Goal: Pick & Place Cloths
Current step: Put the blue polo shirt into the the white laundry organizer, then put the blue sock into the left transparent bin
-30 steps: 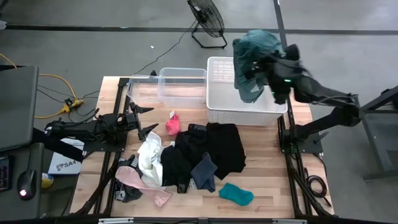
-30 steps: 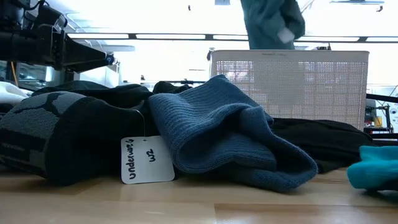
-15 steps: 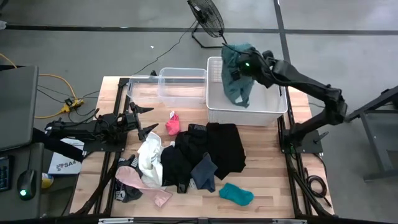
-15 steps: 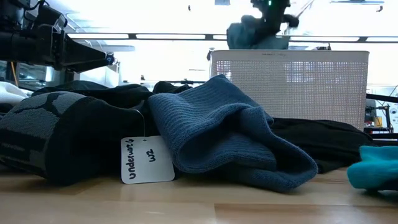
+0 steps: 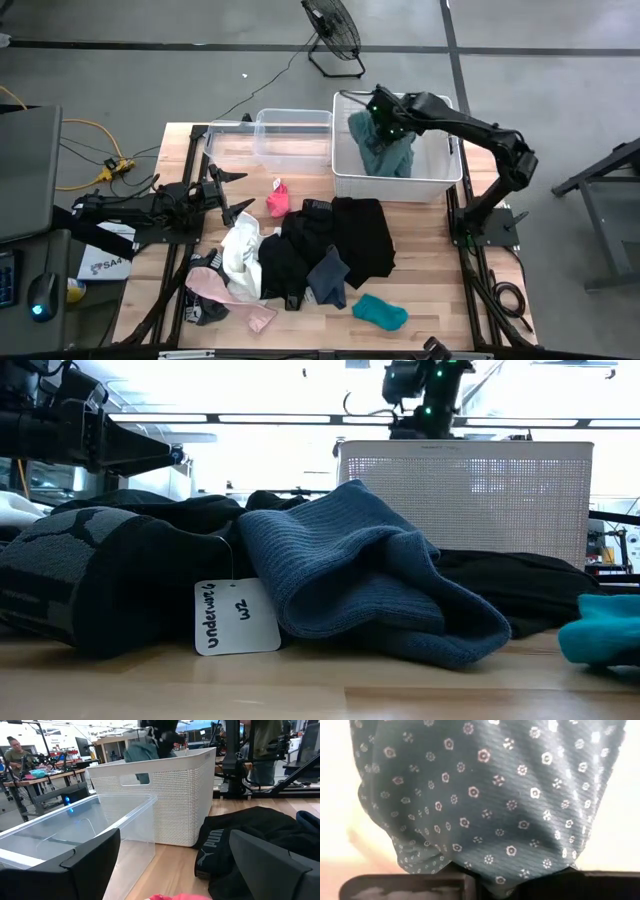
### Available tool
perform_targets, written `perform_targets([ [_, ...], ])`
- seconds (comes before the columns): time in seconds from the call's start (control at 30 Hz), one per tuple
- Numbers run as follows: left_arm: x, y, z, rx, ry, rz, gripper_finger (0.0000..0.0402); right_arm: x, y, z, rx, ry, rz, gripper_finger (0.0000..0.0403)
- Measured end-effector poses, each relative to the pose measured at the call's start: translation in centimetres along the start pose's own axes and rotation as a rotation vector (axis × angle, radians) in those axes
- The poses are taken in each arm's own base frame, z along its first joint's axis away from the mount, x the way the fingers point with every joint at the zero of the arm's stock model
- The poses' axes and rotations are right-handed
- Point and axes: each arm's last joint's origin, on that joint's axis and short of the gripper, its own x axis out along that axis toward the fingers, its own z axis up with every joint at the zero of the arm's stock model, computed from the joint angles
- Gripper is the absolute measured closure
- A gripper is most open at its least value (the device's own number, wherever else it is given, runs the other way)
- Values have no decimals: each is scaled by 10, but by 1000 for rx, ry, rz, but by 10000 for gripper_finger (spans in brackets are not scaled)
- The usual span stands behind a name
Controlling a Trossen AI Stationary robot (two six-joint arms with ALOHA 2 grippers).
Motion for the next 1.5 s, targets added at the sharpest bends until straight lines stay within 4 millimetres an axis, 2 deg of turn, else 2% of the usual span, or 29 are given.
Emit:
perform_targets([
  [0.23,0,0,0,0,0,0,34,7,-3,-12,-20,160,-57,339],
  [0.73,0,0,0,0,0,0,34,2,-6,-15,-50,161,-93,157],
  [0.9,0,0,0,0,0,0,34,-5,-7,-20,-37,195,-20,126],
  [1.03,0,0,0,0,0,0,34,-25,-8,-28,-13,183,66,127],
  [1.17,0,0,0,0,0,0,34,-54,-10,-40,-4,102,118,134],
  [1.37,0,0,0,0,0,0,34,-103,-10,-69,29,-34,213,140],
  [1.5,0,0,0,0,0,0,34,-131,-2,-92,22,-80,326,140],
])
